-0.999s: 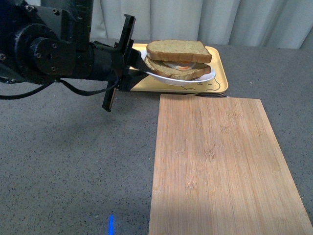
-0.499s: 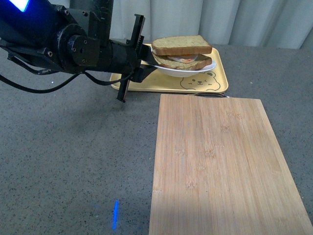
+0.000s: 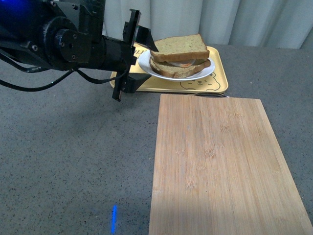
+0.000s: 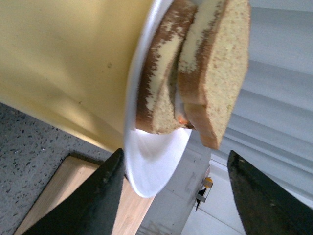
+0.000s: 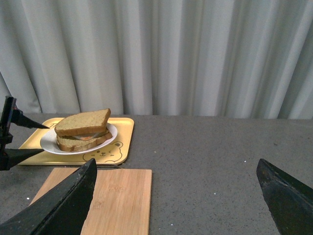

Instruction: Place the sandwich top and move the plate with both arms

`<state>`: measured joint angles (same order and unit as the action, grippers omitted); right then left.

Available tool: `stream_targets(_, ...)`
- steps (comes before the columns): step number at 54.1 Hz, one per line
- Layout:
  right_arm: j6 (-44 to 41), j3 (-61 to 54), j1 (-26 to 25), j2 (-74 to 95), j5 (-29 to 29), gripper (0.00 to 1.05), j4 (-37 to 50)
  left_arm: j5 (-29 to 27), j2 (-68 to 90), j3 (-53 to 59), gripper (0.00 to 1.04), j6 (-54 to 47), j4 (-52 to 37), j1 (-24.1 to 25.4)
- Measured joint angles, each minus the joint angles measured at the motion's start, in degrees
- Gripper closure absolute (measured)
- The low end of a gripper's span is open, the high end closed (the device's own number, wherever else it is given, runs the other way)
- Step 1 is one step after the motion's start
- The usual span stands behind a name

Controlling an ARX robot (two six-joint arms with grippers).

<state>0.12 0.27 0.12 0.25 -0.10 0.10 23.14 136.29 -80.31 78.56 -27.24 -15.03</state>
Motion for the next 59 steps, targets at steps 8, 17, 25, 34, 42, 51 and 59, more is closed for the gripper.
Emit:
stream_targets(8,0.0,0.0,0.0,0.0,0.0,0.09,0.0,-0.76,-6.6,5.79,0.16,-4.17,0.02,-0.02)
stream_targets(17,0.0,0.0,0.0,0.0,0.0,0.09,0.0,-18.69,-13.44,14.23,0.14,-22.8,-8.11,-0.76)
stream_targets(25,0.0,0.0,0.0,0.0,0.0,0.09,0.0,-35.58,-20.2,32.98,0.42,-60.57,-38.99,1.07)
stream_targets(34,0.0,0.0,0.0,0.0,-0.04,0.09,0.0,-33.75,-30.86,45.97,0.71,-74.03,-44.74,4.28)
stream_targets(42,0.0,0.0,0.0,0.0,0.0,0.09,0.0,-31.58,-37.79,55.54,1.0,-76.89,-45.18,6.43)
stream_targets(51,0.0,0.0,0.0,0.0,0.0,0.09,0.0,-29.66,-45.46,62.23,1.01,-77.53,-45.05,7.85)
stream_targets(59,0.0,0.0,0.0,0.0,0.0,0.09,0.0,-28.72,-54.25,66.1,1.01,-77.72,-39.12,9.38)
